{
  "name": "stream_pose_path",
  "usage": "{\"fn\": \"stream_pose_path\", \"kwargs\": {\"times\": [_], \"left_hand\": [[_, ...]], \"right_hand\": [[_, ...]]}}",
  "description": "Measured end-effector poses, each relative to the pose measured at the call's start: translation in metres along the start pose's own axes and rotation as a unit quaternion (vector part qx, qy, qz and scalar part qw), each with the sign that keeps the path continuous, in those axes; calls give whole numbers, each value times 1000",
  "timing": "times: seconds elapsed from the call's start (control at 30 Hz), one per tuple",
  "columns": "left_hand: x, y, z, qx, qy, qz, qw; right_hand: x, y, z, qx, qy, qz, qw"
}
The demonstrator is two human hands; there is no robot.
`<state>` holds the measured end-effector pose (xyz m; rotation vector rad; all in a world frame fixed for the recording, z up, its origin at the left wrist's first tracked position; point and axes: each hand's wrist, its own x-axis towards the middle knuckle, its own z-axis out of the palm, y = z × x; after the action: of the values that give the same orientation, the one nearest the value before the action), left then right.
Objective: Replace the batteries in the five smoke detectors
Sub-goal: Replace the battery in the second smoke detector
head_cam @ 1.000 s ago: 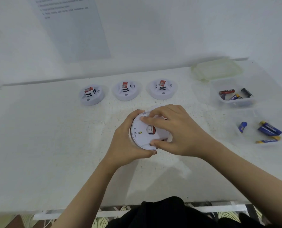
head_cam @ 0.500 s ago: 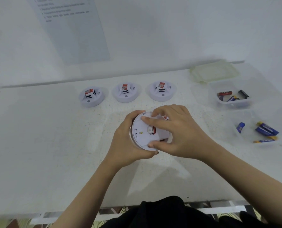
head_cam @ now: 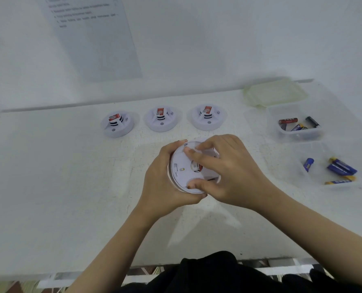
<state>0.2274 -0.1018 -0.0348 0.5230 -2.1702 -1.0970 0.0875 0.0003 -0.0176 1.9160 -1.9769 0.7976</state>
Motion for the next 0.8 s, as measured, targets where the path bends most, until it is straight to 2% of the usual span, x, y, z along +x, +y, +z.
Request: {"fn": "stream_pose_path", "kwargs": {"times": [0.3,0.6,0.8], "left_hand": [[-5,-6,5,-3,22,-7,1000],[-2,-17,1,-39,-15,-28,999],[0,-14,2,-43,-6,-17,999]], "right_hand": [[-4,-1,9,11,-7,-3,1000],[4,15,-5,59,-134,0,989],[4,21,-11,65,-111,31,991]]}}
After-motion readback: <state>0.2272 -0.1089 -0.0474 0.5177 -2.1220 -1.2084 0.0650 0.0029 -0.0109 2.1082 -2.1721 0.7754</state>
